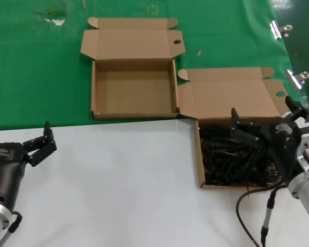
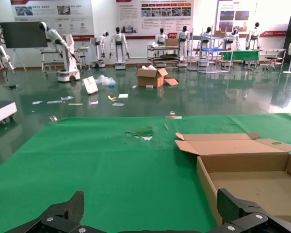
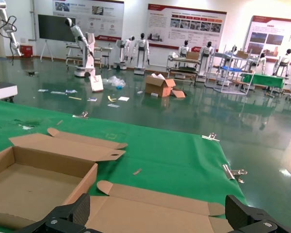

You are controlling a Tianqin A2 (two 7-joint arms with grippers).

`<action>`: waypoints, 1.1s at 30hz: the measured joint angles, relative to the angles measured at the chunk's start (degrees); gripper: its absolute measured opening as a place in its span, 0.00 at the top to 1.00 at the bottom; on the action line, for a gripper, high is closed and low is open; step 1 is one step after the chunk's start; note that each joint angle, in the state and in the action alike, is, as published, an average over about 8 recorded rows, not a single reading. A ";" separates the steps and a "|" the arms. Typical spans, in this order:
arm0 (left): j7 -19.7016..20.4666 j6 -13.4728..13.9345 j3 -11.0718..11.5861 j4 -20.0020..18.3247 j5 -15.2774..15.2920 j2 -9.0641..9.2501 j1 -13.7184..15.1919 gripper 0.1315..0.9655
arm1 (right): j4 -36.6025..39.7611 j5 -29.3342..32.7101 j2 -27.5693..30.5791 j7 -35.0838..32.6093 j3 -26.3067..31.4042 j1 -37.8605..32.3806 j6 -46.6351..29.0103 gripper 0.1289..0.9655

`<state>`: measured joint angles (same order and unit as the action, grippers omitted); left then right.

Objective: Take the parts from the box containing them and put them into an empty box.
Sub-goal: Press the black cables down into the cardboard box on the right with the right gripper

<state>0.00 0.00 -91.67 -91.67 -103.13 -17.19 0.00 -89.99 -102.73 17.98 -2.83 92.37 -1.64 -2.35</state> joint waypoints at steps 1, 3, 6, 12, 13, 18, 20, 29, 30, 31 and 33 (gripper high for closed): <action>0.00 0.00 0.00 0.00 0.00 0.00 0.00 0.00 | 0.00 0.00 0.00 0.00 0.00 0.00 0.00 0.00; 0.00 0.00 0.00 0.00 0.00 0.00 0.00 0.00 | 0.00 0.00 0.00 0.00 0.00 0.00 0.00 0.00; 0.00 0.00 0.00 0.00 0.00 0.00 0.00 0.00 | 0.00 0.00 0.00 0.00 0.00 0.00 0.00 0.00; 0.00 0.00 0.00 0.00 0.00 0.00 0.00 0.00 | 0.00 0.00 0.00 0.00 0.00 0.00 0.00 0.00; 0.00 0.00 0.00 0.00 0.00 0.00 0.00 0.00 | 0.00 0.00 0.00 0.00 0.00 0.00 0.00 0.00; 0.00 0.00 0.00 0.00 0.00 0.00 0.00 0.00 | 0.00 0.00 0.00 0.00 0.00 0.00 0.00 0.00; 0.00 0.00 0.01 0.00 0.00 0.00 0.00 0.00 | 0.00 0.00 0.00 0.00 0.00 0.00 0.00 0.00; 0.00 0.00 0.00 0.00 0.00 0.00 0.00 0.00 | 0.00 0.00 0.00 0.00 0.00 0.00 0.00 0.00; 0.00 0.00 0.00 0.00 0.00 0.00 0.00 0.00 | 0.00 0.00 0.00 0.00 0.00 0.00 0.00 0.00; 0.00 0.00 0.00 0.00 0.00 0.00 0.00 0.00 | 0.00 0.00 0.00 0.00 0.00 0.00 0.00 0.00; 0.00 0.00 0.00 0.00 0.00 0.00 0.00 0.00 | 0.00 0.00 0.00 0.00 0.00 0.00 0.00 0.00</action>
<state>0.00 0.00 -91.68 -91.67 -103.13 -17.19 0.00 -89.99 -102.73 17.98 -2.83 92.37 -1.64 -2.35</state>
